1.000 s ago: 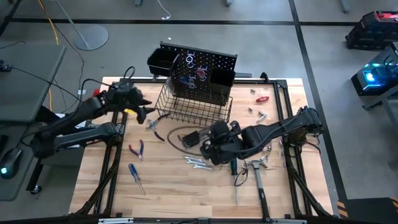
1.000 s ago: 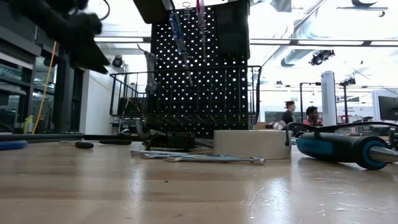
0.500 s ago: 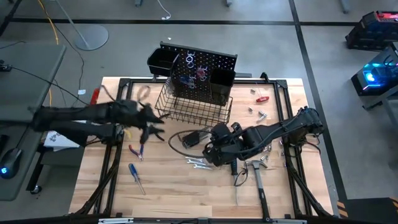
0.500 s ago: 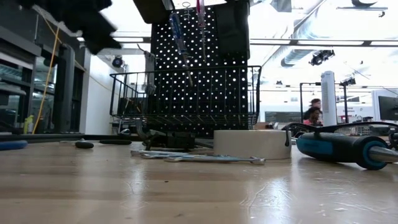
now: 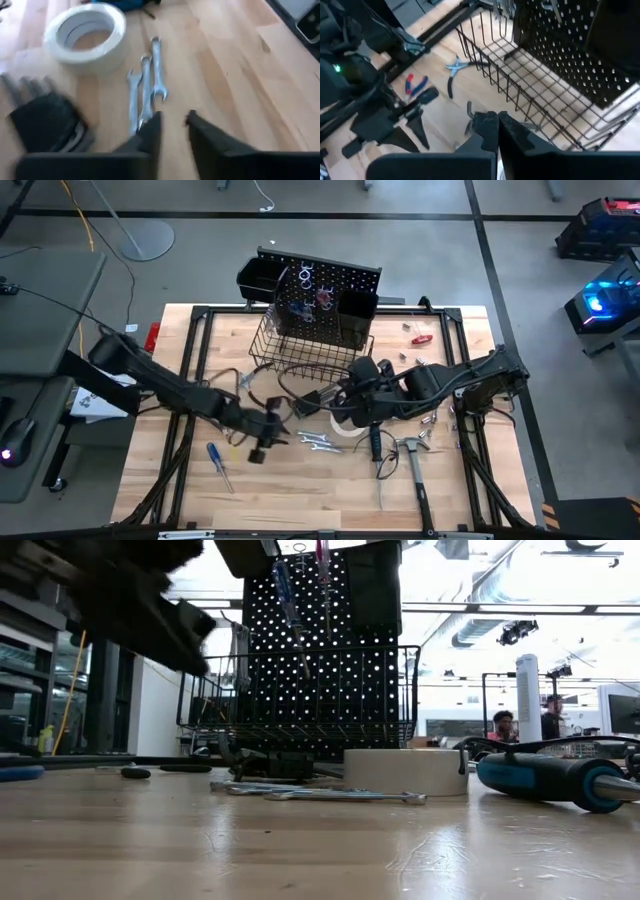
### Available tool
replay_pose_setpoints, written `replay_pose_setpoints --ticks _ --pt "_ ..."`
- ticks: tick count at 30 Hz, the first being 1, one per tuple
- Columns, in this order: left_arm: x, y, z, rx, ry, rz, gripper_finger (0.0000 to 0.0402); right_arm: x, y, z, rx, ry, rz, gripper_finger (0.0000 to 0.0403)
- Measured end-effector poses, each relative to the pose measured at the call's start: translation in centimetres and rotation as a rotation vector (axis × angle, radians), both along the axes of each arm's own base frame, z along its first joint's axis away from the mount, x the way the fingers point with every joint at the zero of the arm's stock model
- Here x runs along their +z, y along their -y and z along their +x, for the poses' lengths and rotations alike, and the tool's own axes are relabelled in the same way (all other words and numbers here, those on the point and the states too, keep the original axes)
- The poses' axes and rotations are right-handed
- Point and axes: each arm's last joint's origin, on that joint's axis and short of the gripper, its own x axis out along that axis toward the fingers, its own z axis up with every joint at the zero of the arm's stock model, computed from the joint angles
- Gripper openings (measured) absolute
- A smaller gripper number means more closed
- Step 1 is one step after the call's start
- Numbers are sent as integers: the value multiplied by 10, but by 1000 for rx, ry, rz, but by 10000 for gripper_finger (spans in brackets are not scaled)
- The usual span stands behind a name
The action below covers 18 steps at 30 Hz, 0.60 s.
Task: Hang tools onto peg board
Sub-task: Hang the wrench on the peg board
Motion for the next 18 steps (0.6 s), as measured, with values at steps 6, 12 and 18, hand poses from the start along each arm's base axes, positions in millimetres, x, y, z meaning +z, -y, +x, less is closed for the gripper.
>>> replay_pose_setpoints --ticks 6,12,18 --pt "-38 -1 18 101 -57 42 5 -24 -23 -4 -26 -118 75 0" --pt "-32 -9 20 123 -31 51 22 -37 -48 -15 -33 -186 63 0" --pt "-35 -13 19 15 -83 76 80 -36 -59 -22 -38 -157 31 0"
